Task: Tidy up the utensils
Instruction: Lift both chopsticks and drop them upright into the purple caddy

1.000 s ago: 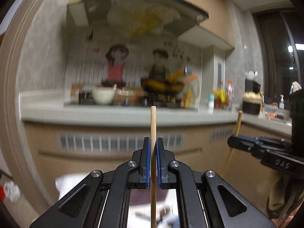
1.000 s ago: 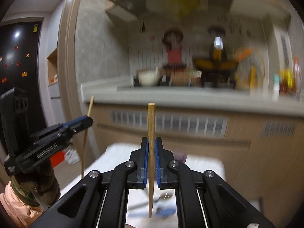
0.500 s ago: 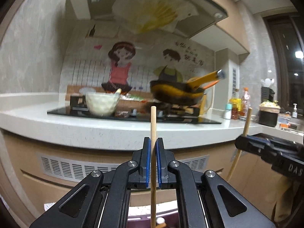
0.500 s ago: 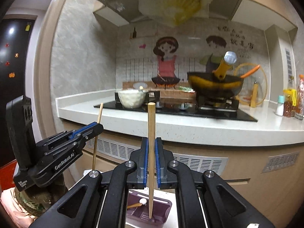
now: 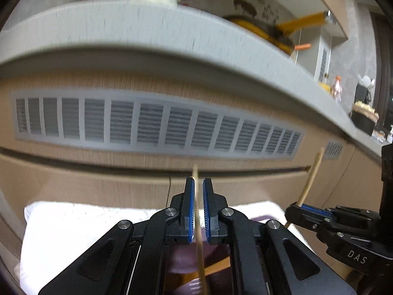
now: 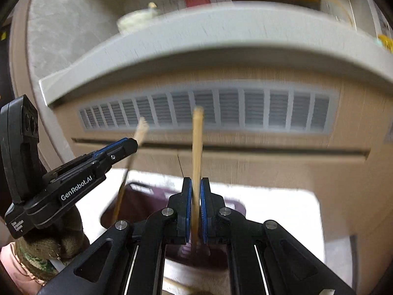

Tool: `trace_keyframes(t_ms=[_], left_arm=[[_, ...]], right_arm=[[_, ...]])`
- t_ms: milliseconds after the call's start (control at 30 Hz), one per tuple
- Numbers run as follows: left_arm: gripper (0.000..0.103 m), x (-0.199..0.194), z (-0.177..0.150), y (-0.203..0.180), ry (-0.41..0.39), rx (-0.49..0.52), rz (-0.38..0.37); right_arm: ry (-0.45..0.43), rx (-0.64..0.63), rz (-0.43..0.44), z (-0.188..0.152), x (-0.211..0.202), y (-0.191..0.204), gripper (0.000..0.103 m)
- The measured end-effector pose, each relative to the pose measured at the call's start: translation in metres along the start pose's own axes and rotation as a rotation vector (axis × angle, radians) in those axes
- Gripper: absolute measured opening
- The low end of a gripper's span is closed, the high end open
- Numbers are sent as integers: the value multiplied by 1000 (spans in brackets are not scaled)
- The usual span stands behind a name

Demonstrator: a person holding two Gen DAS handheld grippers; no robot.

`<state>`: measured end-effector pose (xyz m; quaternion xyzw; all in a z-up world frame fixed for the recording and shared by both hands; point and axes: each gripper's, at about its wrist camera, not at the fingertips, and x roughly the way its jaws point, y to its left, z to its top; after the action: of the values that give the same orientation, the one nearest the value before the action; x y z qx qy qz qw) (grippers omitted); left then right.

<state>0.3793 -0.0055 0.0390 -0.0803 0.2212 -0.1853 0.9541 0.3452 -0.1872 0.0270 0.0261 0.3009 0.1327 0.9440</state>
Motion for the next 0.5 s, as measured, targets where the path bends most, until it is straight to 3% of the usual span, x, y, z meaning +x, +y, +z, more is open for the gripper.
trace_keyframes(t_ms=[100,233,367,500], left_arm=[[8,3,-4,4,14,-17,8],[8,-6,2,12,61,-52,-3],[14,-28,4,12,76,-48,25],[20,-35,-2,18,201,-126,44]], right_arm=[[31,-8,-13,-11,1,-4,9],[40,-28,-32,-22,-8,-7,25],[37,-41,-49,-32,-20,-11,33],[54,-20,-54,-36,-25,-19,33]])
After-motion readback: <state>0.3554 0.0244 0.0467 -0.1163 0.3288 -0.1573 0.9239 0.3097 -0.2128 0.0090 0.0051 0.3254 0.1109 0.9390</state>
